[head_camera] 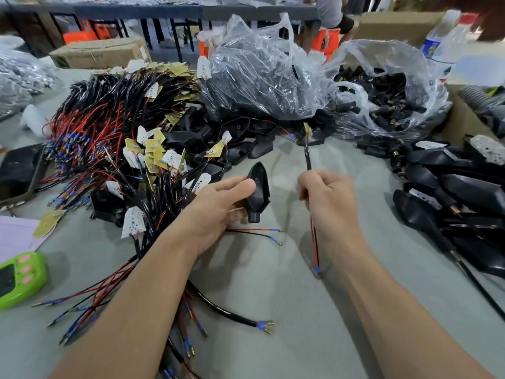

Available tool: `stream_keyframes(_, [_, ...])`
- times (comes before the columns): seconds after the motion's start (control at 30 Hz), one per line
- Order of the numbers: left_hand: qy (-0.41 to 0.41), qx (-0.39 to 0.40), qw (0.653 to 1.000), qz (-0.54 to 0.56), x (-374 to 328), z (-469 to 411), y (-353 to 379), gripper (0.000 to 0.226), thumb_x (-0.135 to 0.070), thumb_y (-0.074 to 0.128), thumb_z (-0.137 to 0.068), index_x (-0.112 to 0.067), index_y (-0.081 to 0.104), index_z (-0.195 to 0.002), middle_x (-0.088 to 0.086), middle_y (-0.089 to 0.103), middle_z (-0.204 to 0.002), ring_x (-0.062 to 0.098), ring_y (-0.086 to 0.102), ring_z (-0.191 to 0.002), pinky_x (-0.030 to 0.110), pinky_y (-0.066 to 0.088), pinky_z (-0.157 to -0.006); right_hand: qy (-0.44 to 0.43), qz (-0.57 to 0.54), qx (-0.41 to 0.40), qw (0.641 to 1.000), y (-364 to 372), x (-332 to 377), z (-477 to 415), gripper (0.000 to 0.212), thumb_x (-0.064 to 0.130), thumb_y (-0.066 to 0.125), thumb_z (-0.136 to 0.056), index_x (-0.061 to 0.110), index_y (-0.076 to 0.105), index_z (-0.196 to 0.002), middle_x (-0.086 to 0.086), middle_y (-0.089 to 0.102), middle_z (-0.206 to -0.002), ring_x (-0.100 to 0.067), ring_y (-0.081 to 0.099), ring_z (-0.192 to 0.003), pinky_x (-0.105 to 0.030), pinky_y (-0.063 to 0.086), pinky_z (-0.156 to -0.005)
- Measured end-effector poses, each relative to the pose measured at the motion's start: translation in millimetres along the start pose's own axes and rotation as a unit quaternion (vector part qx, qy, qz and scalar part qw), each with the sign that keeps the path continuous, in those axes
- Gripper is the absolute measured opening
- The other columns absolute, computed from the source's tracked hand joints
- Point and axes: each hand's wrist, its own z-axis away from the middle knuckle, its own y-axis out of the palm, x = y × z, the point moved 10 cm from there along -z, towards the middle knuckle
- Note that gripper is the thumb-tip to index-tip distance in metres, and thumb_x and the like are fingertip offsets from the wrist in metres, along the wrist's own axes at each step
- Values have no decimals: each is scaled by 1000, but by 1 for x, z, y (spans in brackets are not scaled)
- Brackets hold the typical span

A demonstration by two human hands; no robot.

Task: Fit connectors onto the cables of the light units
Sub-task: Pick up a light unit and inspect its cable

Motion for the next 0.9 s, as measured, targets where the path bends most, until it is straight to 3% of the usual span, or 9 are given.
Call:
stream_keyframes(0.1, [-2, 1, 1000, 17, 0, 1, -2, 41, -37, 71, -76, -8, 74, -104, 11, 73, -107, 24, 65, -106, 52, 41, -113, -42, -40, 55, 997, 14, 12, 2, 26, 20, 60, -84, 5, 62, -63, 6, 37, -45, -9, 32, -44, -19, 28, -44])
stream_keyframes(0.17, [-3, 0, 1000, 27, 0, 2, -3, 44, -36, 70, -77, -3, 74, -107, 15, 73, -111, 26, 66, -109, 51, 42, -114, -32, -91, 77, 992, 18, 12, 3, 28, 22, 59, -92, 9, 63, -67, -2, 51, -45, -13, 39, -38, -20, 32, -40])
stream_keyframes(0.27, [1, 10, 1000, 27, 0, 2, -3, 49, -33, 68, -81, 6, 70, -111, 18, 71, -109, 28, 65, -105, 45, 47, -107, 14, -164, 81, 983, 18, 5, 0, 31, 19, 51, -103, 10, 60, -75, -9, 62, -54, -19, 46, -36, -24, 33, -41])
stream_keyframes(0.4, [7, 53, 998, 25, -1, 2, 4, 26, -30, 66, -84, -9, 78, -92, 11, 72, -97, 20, 70, -92, 31, 59, -86, 91, -256, 94, 958, 16, -7, -10, 17, 2, 47, -100, 8, 57, -89, -8, 67, -63, -21, 57, -45, -30, 40, -52])
stream_keyframes(0.47, [1, 65, 998, 27, 0, 4, 8, 31, -31, 64, -86, -7, 78, -102, 16, 73, -104, 24, 70, -97, 36, 58, -88, 104, -274, 97, 951, 14, -9, -14, 16, -2, 46, -99, 9, 57, -93, -7, 67, -66, -20, 58, -49, -30, 40, -57])
stream_keyframes(0.57, [-11, 72, 997, 3, 3, 4, 11, 45, -29, 58, -94, 3, 65, -124, 21, 71, -123, 28, 69, -108, 37, 58, -91, 104, -239, 72, 963, 10, -11, -17, 19, 5, 48, -103, 12, 59, -89, -4, 70, -67, -16, 58, -53, -29, 41, -62])
stream_keyframes(0.77, [-11, 70, 997, -24, 3, 3, 13, 31, -30, 73, -85, -16, 72, -112, 9, 74, -110, 18, 68, -96, 27, 58, -83, 48, -150, 46, 986, -7, -4, -16, 12, 7, 49, -103, 8, 56, -94, -5, 72, -70, -19, 70, -63, -22, 50, -52])
stream_keyframes(0.9, [0, 60, 997, -38, 3, 3, 13, 25, -31, 78, -79, -23, 79, -102, 8, 73, -102, 20, 65, -88, 34, 52, -86, -4, -119, 75, 990, -2, 8, -9, 10, 3, 52, -101, 6, 59, -95, -7, 72, -70, -22, 71, -63, -27, 56, -56])
